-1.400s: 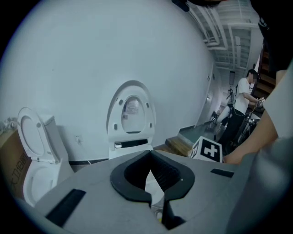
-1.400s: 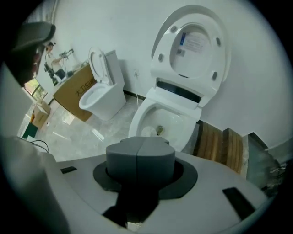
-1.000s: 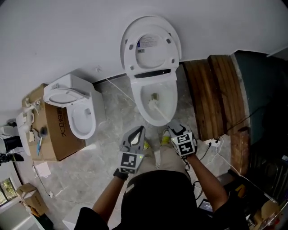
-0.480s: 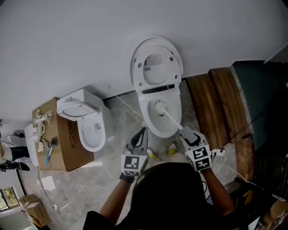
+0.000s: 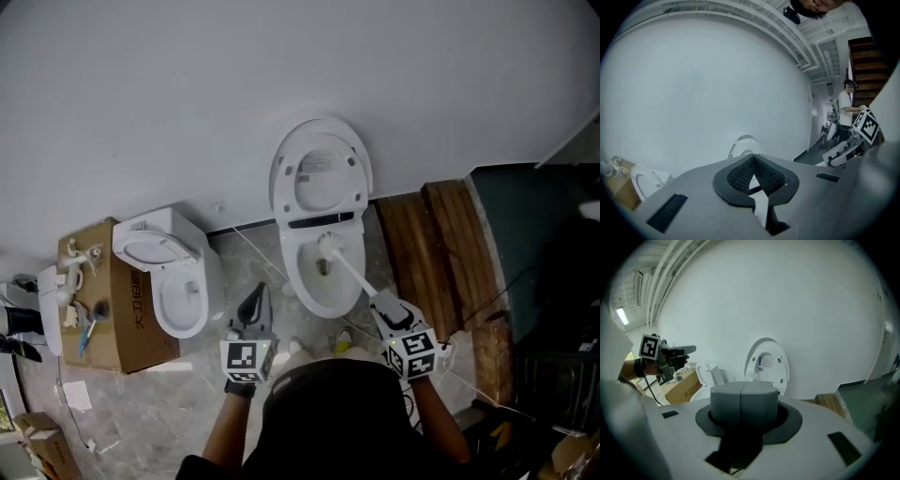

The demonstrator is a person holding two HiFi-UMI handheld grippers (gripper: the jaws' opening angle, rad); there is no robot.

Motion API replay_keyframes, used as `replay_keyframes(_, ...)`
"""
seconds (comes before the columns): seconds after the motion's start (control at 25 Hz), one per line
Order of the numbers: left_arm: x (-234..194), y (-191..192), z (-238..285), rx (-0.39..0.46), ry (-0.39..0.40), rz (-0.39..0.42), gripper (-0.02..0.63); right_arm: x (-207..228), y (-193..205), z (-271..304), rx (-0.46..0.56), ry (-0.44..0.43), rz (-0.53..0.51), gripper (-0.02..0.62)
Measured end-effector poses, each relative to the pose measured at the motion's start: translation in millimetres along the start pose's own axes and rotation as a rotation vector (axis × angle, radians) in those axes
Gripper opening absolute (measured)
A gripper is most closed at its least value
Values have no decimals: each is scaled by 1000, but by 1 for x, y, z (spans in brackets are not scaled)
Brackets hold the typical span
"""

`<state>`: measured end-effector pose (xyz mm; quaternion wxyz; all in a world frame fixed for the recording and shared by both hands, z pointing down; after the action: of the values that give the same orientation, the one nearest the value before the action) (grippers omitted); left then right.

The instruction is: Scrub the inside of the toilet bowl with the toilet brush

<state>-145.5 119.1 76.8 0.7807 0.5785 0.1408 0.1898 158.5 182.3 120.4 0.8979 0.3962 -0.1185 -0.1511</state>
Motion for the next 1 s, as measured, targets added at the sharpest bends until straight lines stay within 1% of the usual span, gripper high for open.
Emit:
replay_keyframes(0.16,0,-3,6,-10,15,37,18,11,-9,7,25,-9,3,155)
replay_keyframes(0.28,3,-10,10,2,32,32,18,18,-18,5,37,-12,-16,155)
replay_keyframes(0.44,12,-9,21,1,75,22,18,23,-39,2,59,-17,-67,156)
replay_keyframes(0.56,18,-9,31,-10,102,6,18,25,-58,-1,71,-44,-99,156)
replay_keyframes(0.64,20,-13,39,1,117,10,18,28,-72,0,83,-64,-123,156)
replay_keyframes(0.72,25,-10,38,4,125,18,18,27,-76,-4,82,-75,-167,156)
replay_keyframes(0.8,34,-5,33,-3,127,7,18,27,-75,-11,75,-73,-218,155)
replay_keyframes(0.88,40,-4,28,-8,122,-17,18,28,-74,-14,72,-57,-245,156)
replay_keyframes(0.92,40,-3,27,-11,121,-21,18,28,-75,-14,75,-46,-245,156)
replay_keyframes(1.0,37,-1,25,-21,124,-3,18,27,-77,-10,88,-30,-229,156)
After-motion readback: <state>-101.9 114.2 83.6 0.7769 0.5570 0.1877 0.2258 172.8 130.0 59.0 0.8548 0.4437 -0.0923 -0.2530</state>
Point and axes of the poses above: the fingertips, and each gripper's own axes: z forward along the fingers, x to its right, y out of its underside, the point moved 7 cm from there along -z, backward along the fingers, and after that the axes turned 3 degrees about -x, right-handed, at the moved point
